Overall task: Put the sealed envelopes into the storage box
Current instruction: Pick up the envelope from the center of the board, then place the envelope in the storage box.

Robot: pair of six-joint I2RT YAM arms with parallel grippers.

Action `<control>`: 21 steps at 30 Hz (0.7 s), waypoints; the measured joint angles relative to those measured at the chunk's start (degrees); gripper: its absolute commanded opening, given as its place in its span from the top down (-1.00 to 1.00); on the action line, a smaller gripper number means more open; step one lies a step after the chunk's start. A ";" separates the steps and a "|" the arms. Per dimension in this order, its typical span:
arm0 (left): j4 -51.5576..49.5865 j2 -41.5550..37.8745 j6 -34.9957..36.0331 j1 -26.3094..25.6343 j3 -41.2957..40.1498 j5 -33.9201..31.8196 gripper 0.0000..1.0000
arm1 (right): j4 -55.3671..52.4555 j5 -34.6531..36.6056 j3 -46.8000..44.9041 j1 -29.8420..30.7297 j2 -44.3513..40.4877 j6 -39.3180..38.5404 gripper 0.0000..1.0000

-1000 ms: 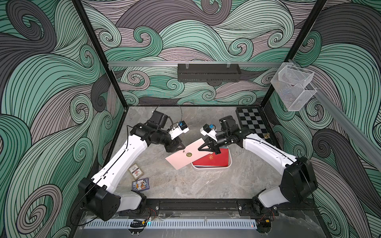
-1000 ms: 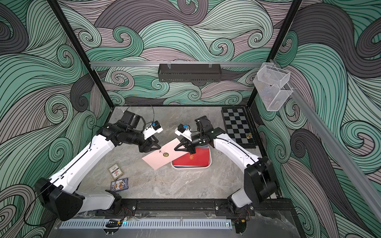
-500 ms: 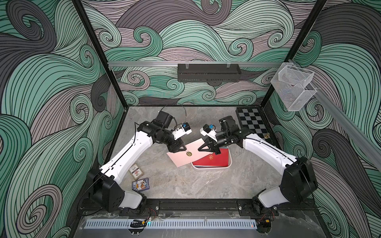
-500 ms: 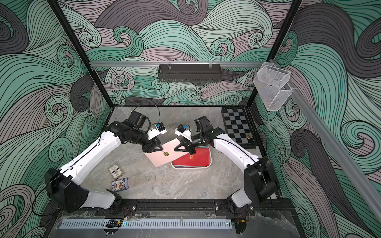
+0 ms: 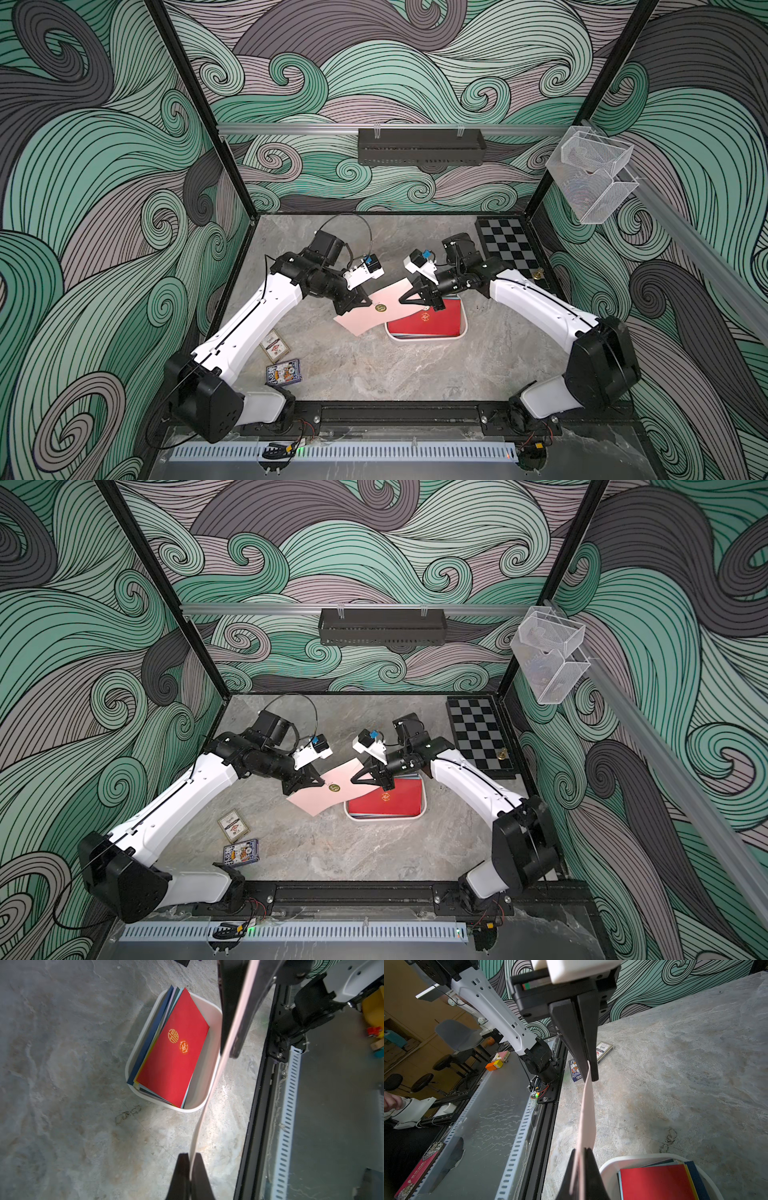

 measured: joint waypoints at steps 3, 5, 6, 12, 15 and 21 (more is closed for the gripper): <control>-1.18 1.70 0.11 -0.35 2.01 0.96 1.00 | 1.97 2.60 -0.24 -0.17 -0.17 3.82 -0.02; -1.95 3.34 0.11 -0.81 4.28 0.96 1.00 | 5.31 5.90 -1.62 -1.27 -1.07 8.00 -0.09; -2.49 4.52 0.09 -1.11 5.86 0.81 1.00 | 7.74 7.98 -3.32 -2.75 -2.14 11.04 -0.10; -8.26 15.93 0.35 -6.54 18.82 -1.99 1.00 | 25.55 20.55 -22.56 -23.41 -12.41 36.94 -0.08; -13.53 25.79 0.48 -9.90 30.75 -2.75 1.00 | 28.35 26.91 -28.79 -32.20 -14.95 47.01 -0.09; -24.92 46.60 1.20 -15.47 60.30 -6.21 1.00 | 32.39 32.13 -34.14 -34.56 -17.92 53.77 -0.09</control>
